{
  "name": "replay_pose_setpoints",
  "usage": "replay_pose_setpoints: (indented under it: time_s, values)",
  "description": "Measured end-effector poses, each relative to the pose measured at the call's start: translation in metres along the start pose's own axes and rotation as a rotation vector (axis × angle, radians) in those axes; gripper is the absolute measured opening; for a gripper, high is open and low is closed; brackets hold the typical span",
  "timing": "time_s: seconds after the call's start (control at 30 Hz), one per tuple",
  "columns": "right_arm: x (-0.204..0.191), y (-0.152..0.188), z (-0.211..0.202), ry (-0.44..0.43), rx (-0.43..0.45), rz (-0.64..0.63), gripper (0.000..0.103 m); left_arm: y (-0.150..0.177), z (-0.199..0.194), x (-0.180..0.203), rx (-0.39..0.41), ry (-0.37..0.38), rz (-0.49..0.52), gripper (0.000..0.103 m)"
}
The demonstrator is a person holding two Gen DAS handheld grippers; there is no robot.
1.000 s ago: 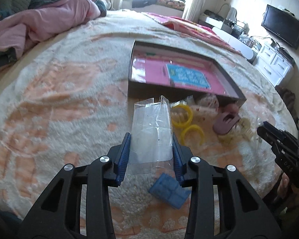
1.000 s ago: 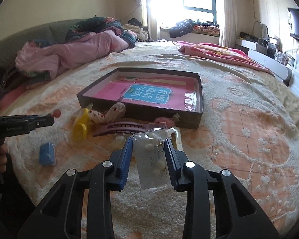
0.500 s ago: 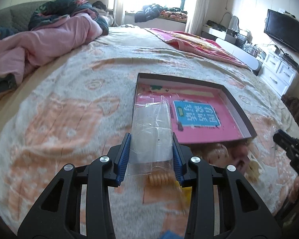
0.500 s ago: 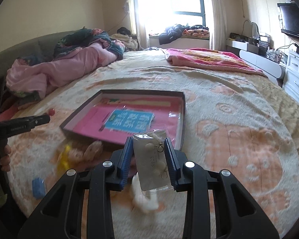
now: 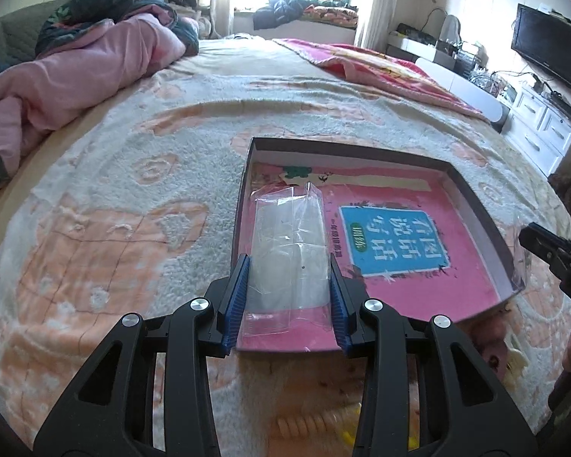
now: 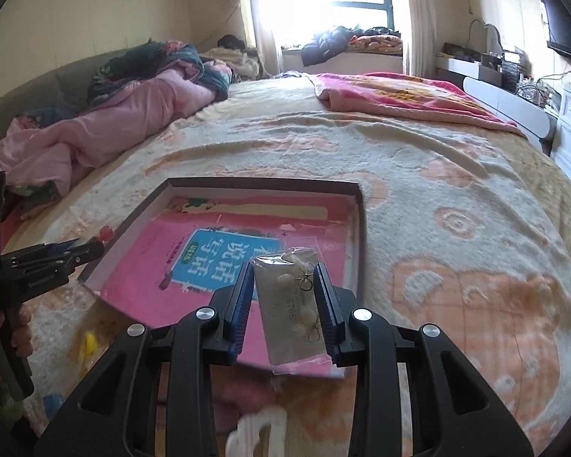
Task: Organize jewelry
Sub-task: 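Carry both bags into the tray and open both tools to release them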
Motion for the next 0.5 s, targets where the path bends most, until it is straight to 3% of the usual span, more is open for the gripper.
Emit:
replay_pose_setpoints:
  time_s: [0.5]
  values:
    - [-0.004, 0.006, 0.070, 0.016, -0.138, -0.037, 0.031, 0.017, 0.033, 0.006, -0.085, 0.008, 0.089, 0.031]
Point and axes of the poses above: each gripper's, at about its wrist camera, not at the fingertips, and z roughly the way its jaws point, x to its right, y to its underside, the point moved 8 cm from there along z, roughly the way its jaws point, and after that the axes turned 9 degrees about x, right-handed, at the moved point
